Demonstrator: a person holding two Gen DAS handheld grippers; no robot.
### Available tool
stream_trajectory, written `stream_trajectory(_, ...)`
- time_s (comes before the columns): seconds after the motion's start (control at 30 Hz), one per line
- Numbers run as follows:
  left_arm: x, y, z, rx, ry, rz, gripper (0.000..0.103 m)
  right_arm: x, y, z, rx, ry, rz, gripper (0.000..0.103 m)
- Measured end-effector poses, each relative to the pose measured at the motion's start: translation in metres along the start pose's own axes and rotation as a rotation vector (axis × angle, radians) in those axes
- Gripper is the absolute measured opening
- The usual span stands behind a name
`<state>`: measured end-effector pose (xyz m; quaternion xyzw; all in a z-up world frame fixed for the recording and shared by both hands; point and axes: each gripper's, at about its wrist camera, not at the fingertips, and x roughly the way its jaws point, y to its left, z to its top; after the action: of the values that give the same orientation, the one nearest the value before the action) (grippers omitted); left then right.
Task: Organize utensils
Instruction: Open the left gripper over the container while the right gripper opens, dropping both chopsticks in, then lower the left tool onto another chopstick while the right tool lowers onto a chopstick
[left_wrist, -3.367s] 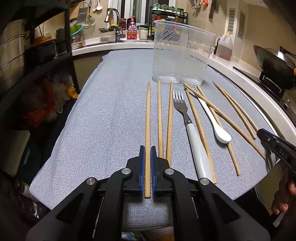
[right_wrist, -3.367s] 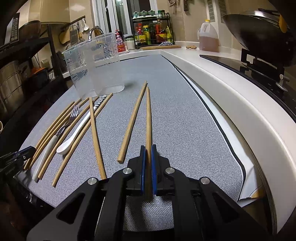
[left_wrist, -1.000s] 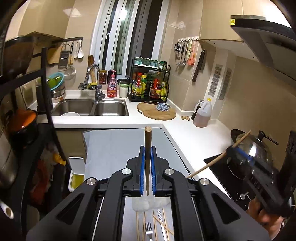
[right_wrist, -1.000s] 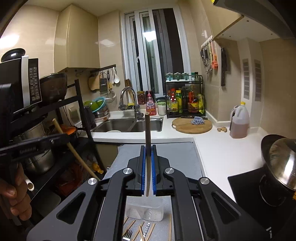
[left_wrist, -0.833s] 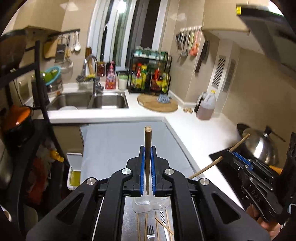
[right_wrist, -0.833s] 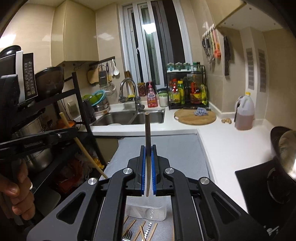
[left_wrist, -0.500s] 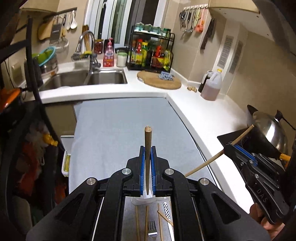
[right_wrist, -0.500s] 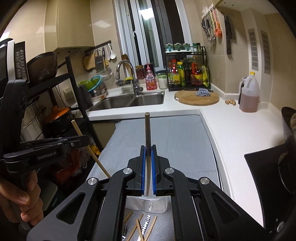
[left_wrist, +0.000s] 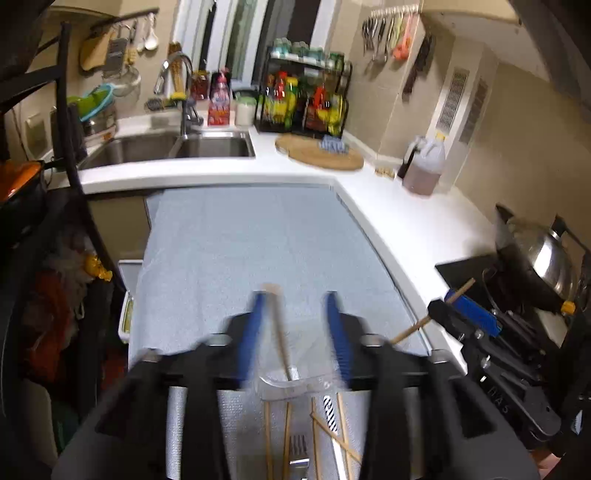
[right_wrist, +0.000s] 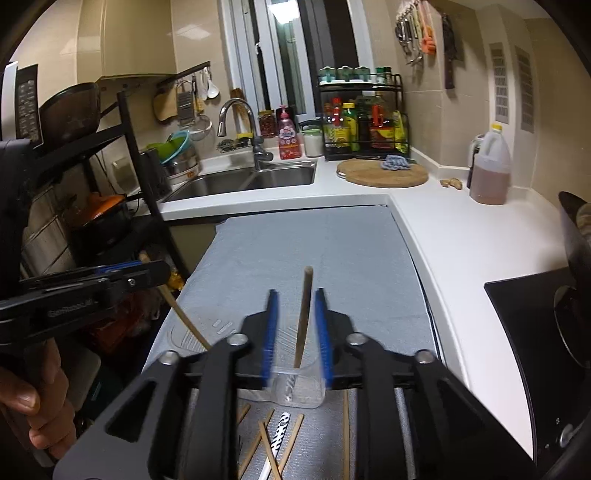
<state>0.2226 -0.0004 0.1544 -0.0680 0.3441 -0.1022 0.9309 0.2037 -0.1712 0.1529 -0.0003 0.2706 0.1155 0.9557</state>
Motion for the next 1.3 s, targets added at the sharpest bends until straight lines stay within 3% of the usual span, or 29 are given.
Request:
stream_trajectory(0.13, -0.034, -0.008, -0.004, 0.025, -0.103, 0.005, 0.041, -0.025, 0.007, -0.003, -0.048, -0.053, -0.030, 0.037)
stream_trajectory(0.3, -0.082, -0.016, -0.020, 0.051, -0.241, 0.004, 0.043, -0.075, 0.008, -0.011, -0.057, -0.186, -0.070, 0.037)
stream_trajectory(0.47, -0.109, -0.019, -0.059, 0.064, -0.316, 0.027, 0.048, -0.116, 0.004, -0.033, -0.042, -0.284, -0.104, 0.041)
stream_trajectory(0.73, -0.108, -0.010, -0.139, 0.065, -0.293, 0.048, 0.046, -0.147, 0.009, -0.086, -0.053, -0.336, -0.079, 0.041)
stream_trajectory(0.87, -0.104, -0.001, -0.177, 0.052, -0.276, 0.059, 0.027, -0.148, 0.017, -0.118, -0.083, -0.322, -0.046, 0.036)
stream_trajectory(0.97, -0.099, 0.004, -0.199, 0.041, -0.255, 0.067, 0.019, -0.144, 0.016, -0.135, -0.069, -0.296, -0.025, 0.028)
stream_trajectory(1.3, -0.088, 0.022, -0.259, -0.096, -0.125, 0.061, 0.017, -0.130, -0.022, -0.177, 0.011, -0.197, -0.040, 0.022)
